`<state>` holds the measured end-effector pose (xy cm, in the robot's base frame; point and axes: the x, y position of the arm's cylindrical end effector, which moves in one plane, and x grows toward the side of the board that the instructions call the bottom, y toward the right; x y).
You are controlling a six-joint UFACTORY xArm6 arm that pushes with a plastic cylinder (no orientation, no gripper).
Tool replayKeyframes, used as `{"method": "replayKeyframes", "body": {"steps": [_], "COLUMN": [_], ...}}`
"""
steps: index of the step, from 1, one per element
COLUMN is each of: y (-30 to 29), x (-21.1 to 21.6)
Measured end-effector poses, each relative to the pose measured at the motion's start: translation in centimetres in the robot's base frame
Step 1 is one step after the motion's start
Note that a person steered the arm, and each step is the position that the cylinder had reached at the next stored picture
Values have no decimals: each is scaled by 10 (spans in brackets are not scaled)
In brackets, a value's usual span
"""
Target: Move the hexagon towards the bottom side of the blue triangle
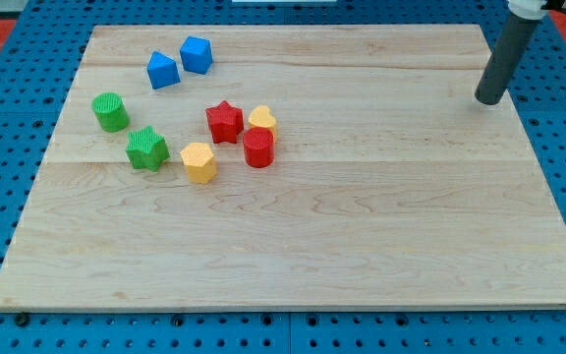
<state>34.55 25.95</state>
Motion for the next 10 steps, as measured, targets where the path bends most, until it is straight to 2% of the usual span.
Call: {"method": "replayKeyframes", "body": {"steps": [2, 3, 4, 5, 6, 7, 10], "y": [-3, -8, -67, -168, -273, -332, -334], "x": [6, 59, 129, 150, 152, 152, 152]}}
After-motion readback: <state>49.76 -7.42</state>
